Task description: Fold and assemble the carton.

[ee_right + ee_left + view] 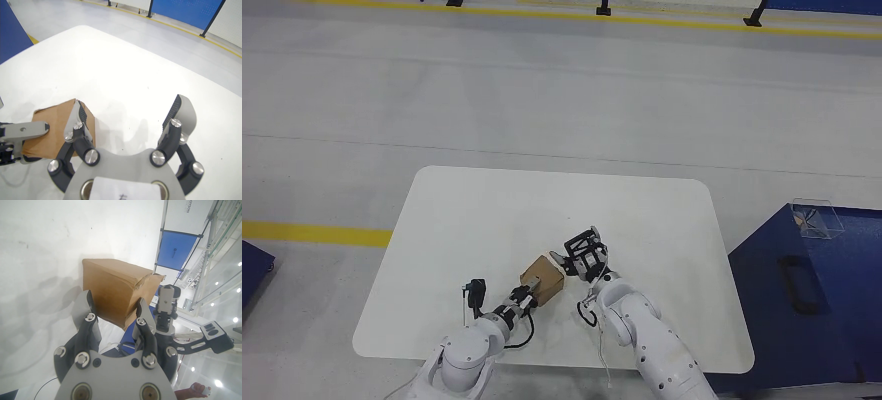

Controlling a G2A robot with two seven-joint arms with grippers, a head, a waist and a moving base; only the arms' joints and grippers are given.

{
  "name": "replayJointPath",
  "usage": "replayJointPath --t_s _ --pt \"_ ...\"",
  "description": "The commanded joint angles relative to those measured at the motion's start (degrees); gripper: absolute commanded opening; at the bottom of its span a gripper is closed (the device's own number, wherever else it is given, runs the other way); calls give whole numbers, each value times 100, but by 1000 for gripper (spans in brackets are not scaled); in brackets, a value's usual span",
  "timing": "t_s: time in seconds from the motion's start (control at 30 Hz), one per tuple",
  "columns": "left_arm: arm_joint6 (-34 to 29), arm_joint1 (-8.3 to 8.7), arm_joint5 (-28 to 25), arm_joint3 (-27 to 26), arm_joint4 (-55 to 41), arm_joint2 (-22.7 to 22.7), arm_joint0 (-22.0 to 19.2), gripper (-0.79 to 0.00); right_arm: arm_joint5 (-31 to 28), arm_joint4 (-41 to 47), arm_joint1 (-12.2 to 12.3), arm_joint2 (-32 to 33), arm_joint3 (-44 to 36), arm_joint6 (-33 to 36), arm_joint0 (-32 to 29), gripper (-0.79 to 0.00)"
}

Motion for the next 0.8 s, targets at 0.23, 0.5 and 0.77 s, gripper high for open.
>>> replayJointPath --t_s 0.23,0.5,0.77 --pt "21 7 -16 -54 -23 -27 50 -403 -208 22 -3 -51 92 208 22 0" --pt "14 18 -77 -115 -22 -45 118 -400 -62 166 -30 -3 340 263 150 0" --pt "18 24 -79 -167 16 -22 150 -400 -201 142 -38 -60 404 303 172 0"
